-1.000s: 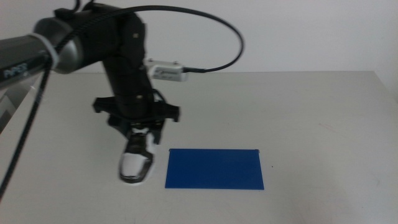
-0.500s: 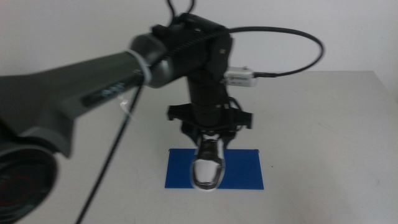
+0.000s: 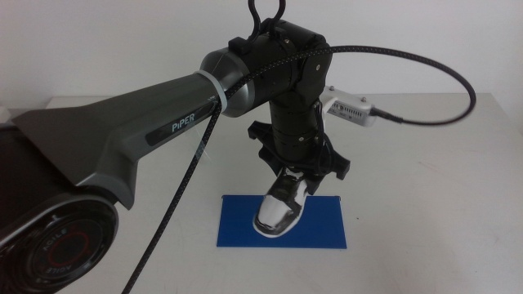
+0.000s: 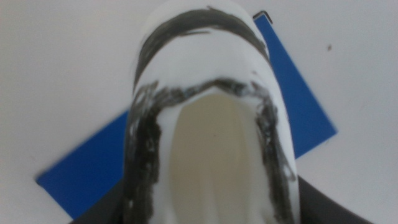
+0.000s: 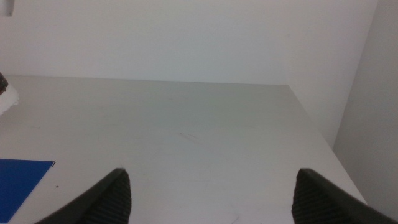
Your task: Use one arm to grab the shoe from the table and place it on the mat.
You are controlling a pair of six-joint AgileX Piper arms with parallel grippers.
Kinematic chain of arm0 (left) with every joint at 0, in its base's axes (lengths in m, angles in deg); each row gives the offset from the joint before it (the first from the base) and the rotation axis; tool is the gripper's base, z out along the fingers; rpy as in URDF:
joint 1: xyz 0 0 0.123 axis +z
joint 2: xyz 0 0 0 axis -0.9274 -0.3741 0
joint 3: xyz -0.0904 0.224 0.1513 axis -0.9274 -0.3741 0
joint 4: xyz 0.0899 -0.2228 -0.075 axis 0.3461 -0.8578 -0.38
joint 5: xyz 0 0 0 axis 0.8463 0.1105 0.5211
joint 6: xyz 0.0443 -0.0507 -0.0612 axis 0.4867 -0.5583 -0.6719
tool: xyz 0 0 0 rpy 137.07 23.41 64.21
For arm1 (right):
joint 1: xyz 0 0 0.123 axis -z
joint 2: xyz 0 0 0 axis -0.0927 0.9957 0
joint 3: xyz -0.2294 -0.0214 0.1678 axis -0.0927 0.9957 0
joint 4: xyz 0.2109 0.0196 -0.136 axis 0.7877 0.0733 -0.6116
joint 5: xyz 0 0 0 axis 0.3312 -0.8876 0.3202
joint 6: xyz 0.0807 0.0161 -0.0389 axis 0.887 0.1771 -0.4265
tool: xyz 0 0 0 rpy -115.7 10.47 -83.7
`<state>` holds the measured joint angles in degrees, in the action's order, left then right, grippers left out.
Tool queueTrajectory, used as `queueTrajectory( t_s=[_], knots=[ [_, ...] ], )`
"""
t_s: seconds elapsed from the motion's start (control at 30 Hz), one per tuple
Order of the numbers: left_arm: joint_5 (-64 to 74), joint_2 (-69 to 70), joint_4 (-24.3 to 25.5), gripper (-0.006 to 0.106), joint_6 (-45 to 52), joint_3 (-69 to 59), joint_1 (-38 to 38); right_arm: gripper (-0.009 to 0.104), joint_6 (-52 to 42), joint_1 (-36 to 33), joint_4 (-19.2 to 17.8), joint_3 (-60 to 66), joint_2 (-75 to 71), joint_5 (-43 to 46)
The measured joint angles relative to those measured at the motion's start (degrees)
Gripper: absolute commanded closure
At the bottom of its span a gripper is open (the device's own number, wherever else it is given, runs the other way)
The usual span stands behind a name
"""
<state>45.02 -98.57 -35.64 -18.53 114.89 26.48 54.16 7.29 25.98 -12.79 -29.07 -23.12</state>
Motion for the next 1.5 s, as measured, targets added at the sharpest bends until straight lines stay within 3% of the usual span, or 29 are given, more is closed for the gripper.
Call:
queueTrajectory(
  t_s=[0.37, 0.63, 0.97, 1.5],
  knots=[
    [0.15, 0.00, -1.30, 0.102, 34.90, 0.00, 0.00, 0.029, 0.00, 0.00, 0.00, 0.00, 0.00, 0.00],
    [0.03, 0.00, -4.01, 0.102, 47.92, -0.46, -0.06, 0.029, 0.00, 0.00, 0.00, 0.00, 0.00, 0.00],
    [-0.15, -0.06, -1.69, 0.102, 58.01, -4.37, -0.06, 0.029, 0.00, 0.00, 0.00, 0.00, 0.00, 0.00],
    [-0.48, -3.40, -0.18, 0.102, 61.07, -4.37, -0.06, 0.029, 0.00, 0.00, 0.00, 0.00, 0.00, 0.00]
  ],
)
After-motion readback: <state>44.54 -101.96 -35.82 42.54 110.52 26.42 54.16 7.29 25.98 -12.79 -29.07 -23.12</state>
